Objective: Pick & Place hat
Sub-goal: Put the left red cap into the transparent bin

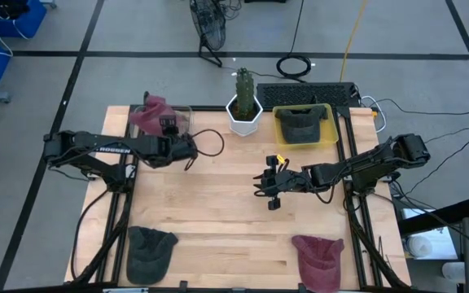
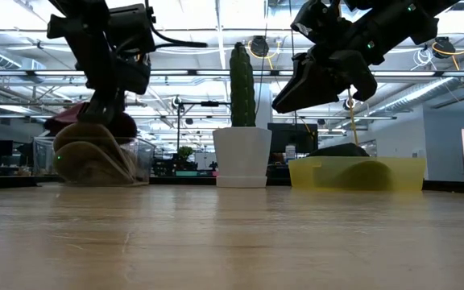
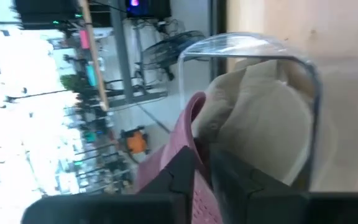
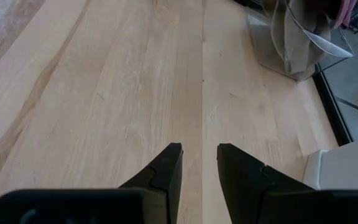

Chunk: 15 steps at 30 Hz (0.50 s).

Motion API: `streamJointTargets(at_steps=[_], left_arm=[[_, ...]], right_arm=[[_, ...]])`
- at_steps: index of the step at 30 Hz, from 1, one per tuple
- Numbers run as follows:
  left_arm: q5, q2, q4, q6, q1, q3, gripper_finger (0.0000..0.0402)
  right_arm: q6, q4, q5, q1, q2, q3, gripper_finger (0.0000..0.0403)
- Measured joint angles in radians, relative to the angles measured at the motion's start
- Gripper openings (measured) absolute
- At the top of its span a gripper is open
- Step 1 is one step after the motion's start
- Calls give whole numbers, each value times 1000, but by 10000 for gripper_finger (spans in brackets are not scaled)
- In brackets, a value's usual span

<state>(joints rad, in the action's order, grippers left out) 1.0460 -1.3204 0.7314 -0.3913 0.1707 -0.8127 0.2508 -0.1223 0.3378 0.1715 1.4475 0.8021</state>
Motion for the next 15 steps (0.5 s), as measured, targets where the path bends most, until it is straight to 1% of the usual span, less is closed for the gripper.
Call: streamJointTargets(at_steps=[2,4,5,7,11,13,15], left_arm=[[37,6,3,-11,-8,0,31],[48,9,6,-26,-12,-5,10],[48,8,13,-26,-14,-11,6],[67,8,39,-25,-16,-27,7],[155,8,83,-32,-16,-70,4],[152,17,111,-14,-15,-100,5],[117,30,120,12,-15,-127,11]], right_arm=[[0,0,0,0,0,0,89],[0,0,0,0,0,0,89],[0,0,0,0,0,0,89],[0,0,0,0,0,0,89],[0,1,0,0,0,0,89],[0,3,0,0,0,0,89],[0,6,0,0,0,0,89]])
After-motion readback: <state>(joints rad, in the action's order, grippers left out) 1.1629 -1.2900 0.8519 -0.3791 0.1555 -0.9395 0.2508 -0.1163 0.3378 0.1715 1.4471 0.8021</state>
